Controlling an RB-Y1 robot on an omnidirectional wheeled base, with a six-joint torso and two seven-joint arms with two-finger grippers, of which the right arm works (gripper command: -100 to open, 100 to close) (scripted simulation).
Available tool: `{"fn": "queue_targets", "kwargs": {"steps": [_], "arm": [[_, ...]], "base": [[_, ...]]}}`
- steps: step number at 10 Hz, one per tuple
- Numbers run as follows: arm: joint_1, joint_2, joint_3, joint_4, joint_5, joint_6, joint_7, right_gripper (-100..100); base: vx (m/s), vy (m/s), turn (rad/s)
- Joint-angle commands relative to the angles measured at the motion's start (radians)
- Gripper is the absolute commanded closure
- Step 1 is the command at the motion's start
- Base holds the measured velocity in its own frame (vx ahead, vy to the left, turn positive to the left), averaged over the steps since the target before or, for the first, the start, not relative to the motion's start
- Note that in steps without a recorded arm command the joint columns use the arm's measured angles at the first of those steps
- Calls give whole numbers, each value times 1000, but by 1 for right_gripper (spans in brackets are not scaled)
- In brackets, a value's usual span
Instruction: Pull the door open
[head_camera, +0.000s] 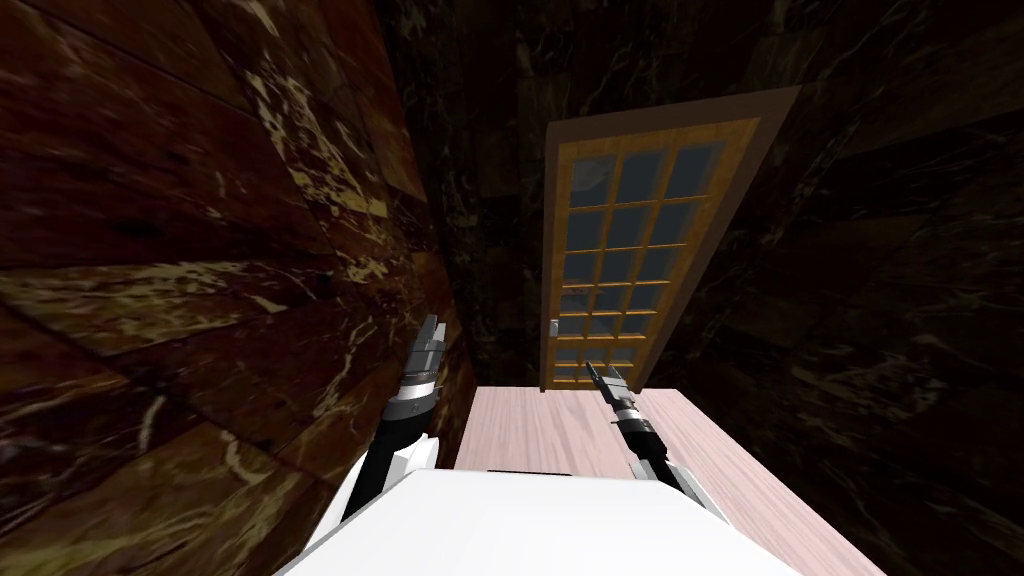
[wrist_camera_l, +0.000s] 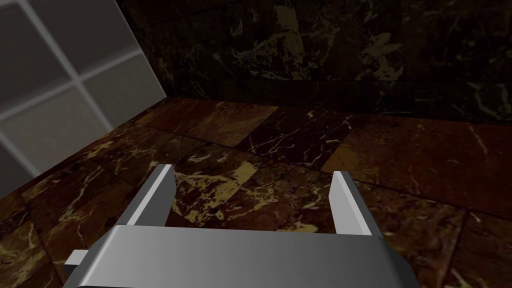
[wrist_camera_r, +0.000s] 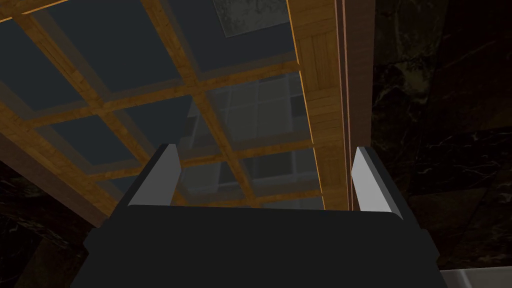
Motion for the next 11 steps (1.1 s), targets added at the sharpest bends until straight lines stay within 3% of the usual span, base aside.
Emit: {"fn": "queue_targets", "kwargs": {"steps": [1, 11], "arm": [[-13, -1, -10, 36, 12, -11, 24, -100], [-73, 5, -59, 227, 73, -71, 146, -100]], "base": [[88, 21, -1], [97, 21, -2]]}}
